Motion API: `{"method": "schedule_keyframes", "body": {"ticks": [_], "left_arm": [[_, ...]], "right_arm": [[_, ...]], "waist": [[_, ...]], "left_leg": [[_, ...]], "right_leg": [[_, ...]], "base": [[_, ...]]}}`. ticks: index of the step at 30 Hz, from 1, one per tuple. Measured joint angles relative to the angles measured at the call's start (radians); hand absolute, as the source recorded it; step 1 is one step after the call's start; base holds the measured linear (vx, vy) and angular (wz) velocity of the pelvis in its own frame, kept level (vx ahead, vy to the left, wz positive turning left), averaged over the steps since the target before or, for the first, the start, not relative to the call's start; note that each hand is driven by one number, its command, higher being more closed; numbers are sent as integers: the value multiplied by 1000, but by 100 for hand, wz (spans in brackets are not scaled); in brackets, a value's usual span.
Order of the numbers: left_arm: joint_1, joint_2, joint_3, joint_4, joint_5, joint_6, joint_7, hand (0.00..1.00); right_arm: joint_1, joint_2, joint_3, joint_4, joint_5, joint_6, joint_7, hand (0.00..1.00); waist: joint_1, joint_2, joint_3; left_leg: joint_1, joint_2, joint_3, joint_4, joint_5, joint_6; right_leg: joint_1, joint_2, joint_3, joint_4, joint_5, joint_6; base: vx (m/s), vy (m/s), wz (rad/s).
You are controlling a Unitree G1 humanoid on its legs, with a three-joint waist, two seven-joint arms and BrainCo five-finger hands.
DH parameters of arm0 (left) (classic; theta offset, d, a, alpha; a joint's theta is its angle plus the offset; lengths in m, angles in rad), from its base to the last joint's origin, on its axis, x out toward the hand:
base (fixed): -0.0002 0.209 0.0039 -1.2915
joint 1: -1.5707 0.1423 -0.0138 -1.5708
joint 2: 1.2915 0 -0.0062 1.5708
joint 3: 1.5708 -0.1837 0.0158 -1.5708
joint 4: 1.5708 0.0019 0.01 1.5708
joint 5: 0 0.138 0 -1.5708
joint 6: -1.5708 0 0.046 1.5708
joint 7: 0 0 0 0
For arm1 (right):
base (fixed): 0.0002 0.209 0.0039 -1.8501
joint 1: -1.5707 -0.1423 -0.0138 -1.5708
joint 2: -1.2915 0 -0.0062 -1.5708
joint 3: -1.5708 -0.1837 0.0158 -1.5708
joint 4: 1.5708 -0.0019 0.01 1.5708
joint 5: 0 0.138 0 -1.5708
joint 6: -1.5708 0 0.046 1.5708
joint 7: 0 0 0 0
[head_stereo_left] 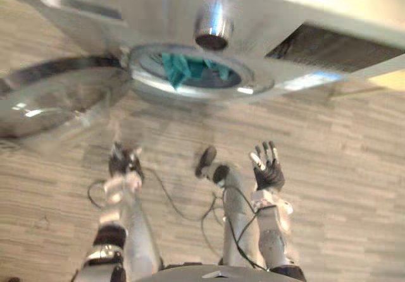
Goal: Pick up the laundry basket with both hands and put the clothes into the washing machine.
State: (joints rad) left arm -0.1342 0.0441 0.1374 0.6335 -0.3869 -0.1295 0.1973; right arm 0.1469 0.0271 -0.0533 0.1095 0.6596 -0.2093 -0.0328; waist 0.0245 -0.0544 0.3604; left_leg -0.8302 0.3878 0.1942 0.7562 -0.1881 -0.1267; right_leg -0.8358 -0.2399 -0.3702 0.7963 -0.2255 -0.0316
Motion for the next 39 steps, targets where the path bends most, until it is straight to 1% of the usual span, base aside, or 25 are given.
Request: {"method": "schedule_keyframes", "body": {"ticks": [1, 3, 6, 7, 8, 10, 12, 15, 18, 22, 23, 25, 26, 27, 29, 30, 31, 32, 33, 34, 35, 36, 37, 38, 39], "left_arm": [[18, -7, 6, 26, 0, 0, -6, 0], [74, -19, 19, 102, 4, 0, -14, 0], [148, -19, 15, 147, 139, 15, -46, 0], [173, -18, 9, 168, 201, 20, -61, 0], [182, -19, 7, 184, 227, 24, -70, 0], [206, -20, -11, 248, 285, 29, -87, 0], [212, -22, -23, 291, 305, 31, -104, 0], [229, -21, -19, 338, 311, 34, -114, 0], [257, -13, -7, 349, 310, 37, -116, 0], [258, 3, 17, 372, 300, 39, -117, 0], [260, 9, 18, 373, 297, 39, -118, 0], [262, 15, 21, 373, 283, 39, -118, 0], [263, 15, 27, 373, 281, 39, -118, 0], [263, 10, 36, 375, 279, 40, -118, 0], [255, 1, 55, 379, 278, 44, -116, 0], [252, -3, 58, 380, 278, 47, -115, 0], [249, -7, 59, 378, 279, 51, -113, 0], [244, -5, 59, 378, 281, 54, -104, 0], [242, -4, 63, 376, 280, 55, -98, 0], [232, -5, 83, 374, 273, 57, -93, 0], [233, -6, 95, 368, 269, 57, -89, 0], [240, -6, 99, 364, 226, 56, -76, 0], [245, -6, 99, 360, 206, 56, -70, 0], [243, -6, 100, 357, 147, 54, -66, 0], [234, -8, 100, 338, 78, 53, -67, 0]], "right_arm": [[0, 0, -10, 38, 0, 1, -1, 0], [9, -4, -51, 187, -41, 19, -9, 0], [28, -10, -99, 354, -89, 57, -5, 0], [46, -13, -122, 427, -116, 68, 2, 0], [54, -17, -133, 471, -123, 76, 6, 0], [58, -52, -195, 633, -163, 92, 19, 0], [59, -76, -247, 747, -191, 113, 33, 0], [71, -98, -259, 836, -239, 140, 37, 0], [77, -97, -272, 862, -275, 154, 48, 0], [52, -98, -244, 890, -291, 163, 55, 0], [48, -101, -221, 891, -305, 166, 56, 0], [27, -121, -152, 891, -315, 166, 75, 0], [14, -127, -127, 890, -315, 165, 77, 0], [-6, -134, -102, 891, -322, 165, 77, 0], [-25, -140, -86, 891, -350, 164, 77, 0], [-33, -141, -86, 893, -354, 164, 76, 0], [-45, -144, -86, 896, -354, 165, 77, 0], [-65, -148, -89, 900, -357, 166, 76, 0], [-71, -147, -94, 902, -360, 166, 75, 0], [-88, -151, -111, 908, -370, 165, 74, 0], [-94, -160, -119, 911, -375, 167, 71, 0], [-94, -166, -118, 912, -374, 166, 65, 0], [-94, -174, -118, 914, -373, 165, 63, 0], [-99, -185, -118, 915, -367, 165, 57, 0], [-104, -191, -129, 924, -346, 163, 42, 0]], "waist": [[0, 3, -13], [3, 16, -54], [2, 24, -104], [-1, 34, -132], [-5, 39, -144], [-27, 56, -200], [-32, 69, -231], [-38, 83, -261], [-40, 79, -283], [-41, 66, -291], [-38, 63, -292], [-19, 63, -296], [-17, 67, -299], [-14, 65, -300], [-13, 69, -302], [-9, 73, -301], [7, 87, -301], [10, 74, -302], [3, 74, -302], [1, 66, -296], [6, 65, -295], [8, 64, -296], [8, 64, -296], [8, 65, -297], [5, 66, -299]], "left_leg": [[36, -12, 3, -26, 5, 1], [200, -41, 26, -135, 32, 1], [363, -75, 54, -257, 57, -9], [422, -91, 57, -313, 74, -9], [452, -101, 56, -343, 82, -9], [553, -139, 51, -458, 123, -6], [627, -164, 52, -552, 157, 1], [736, -192, 58, -660, 200, 2], [811, -205, 69, -697, 202, 4], [834, -204, 15, -681, 198, 5], [827, -200, -7, -671, 198, 5], [817, -189, -46, -668, 204, -3], [806, -188, -66, -672, 215, -5], [789, -189, -103, -688, 235, -6], [774, -201, -175, -742, 291, -1], [769, -205, -186, -750, 302, 5], [750, -213, -198, -751, 321, 36], [735, -223, -191, -761, 309, 81], [720, -220, -154, -739, 285, 89], [650, -203, -105, -571, 220, 118], [620, -195, -100, -418, 193, 137], [617, -166, -84, -238, 133, 142], [624, -144, -80, -164, 104, 145], [632, -92, -94, -74, 70, 125], [644, -53, -140, -67, 58, 94]], "right_leg": [[35, -2, -2, -18, 1, 5], [190, -5, -20, -102, 9, 27], [339, -9, -36, -191, 23, 50], [399, -12, -50, -235, 33, 62], [431, -14, -59, -258, 38, 67], [538, -14, -87, -355, 65, 96], [611, -5, -103, -437, 98, 111], [714, 12, -112, -550, 151, 124], [796, 25, -114, -622, 177, 141], [900, 52, -171, -696, 204, 143], [923, 64, -191, -719, 210, 140], [947, 88, -225, -750, 215, 133], [952, 95, -246, -755, 214, 132], [960, 101, -282, -764, 202, 132], [972, 103, -353, -764, 187, 134], [977, 104, -371, -761, 185, 134], [978, 104, -391, -748, 179, 130], [974, 87, -432, -746, 186, 112], [977, 75, -463, -748, 195, 98], [981, 40, -505, -729, 205, 97], [983, 8, -519, -692, 209, 104], [993, -36, -526, -644, 204, 105], [998, -50, -526, -628, 204, 106], [998, -78, -521, -598, 207, 115], [973, -113, -514, -547, 208, 126]], "base": [[84, -41, 38], [95, -23, 33], [99, -1, 22], [111, 14, 24], [110, 19, 31], [116, 48, 36], [96, 58, 21], [111, 83, 3], [86, 58, -3], [43, -9, 36], [-31, -50, 55], [-73, -63, 49], [-134, -73, 59], [-179, -81, 83], [-151, -47, 110], [-111, -23, 104], [-128, -1, 83], [-120, 40, 81], [-107, 105, 84], [-66, 157, 67], [-57, 224, 58], [-33, 233, 23], [-36, 302, 16], [-14, 389, 20], [11, 434, 27]]}}
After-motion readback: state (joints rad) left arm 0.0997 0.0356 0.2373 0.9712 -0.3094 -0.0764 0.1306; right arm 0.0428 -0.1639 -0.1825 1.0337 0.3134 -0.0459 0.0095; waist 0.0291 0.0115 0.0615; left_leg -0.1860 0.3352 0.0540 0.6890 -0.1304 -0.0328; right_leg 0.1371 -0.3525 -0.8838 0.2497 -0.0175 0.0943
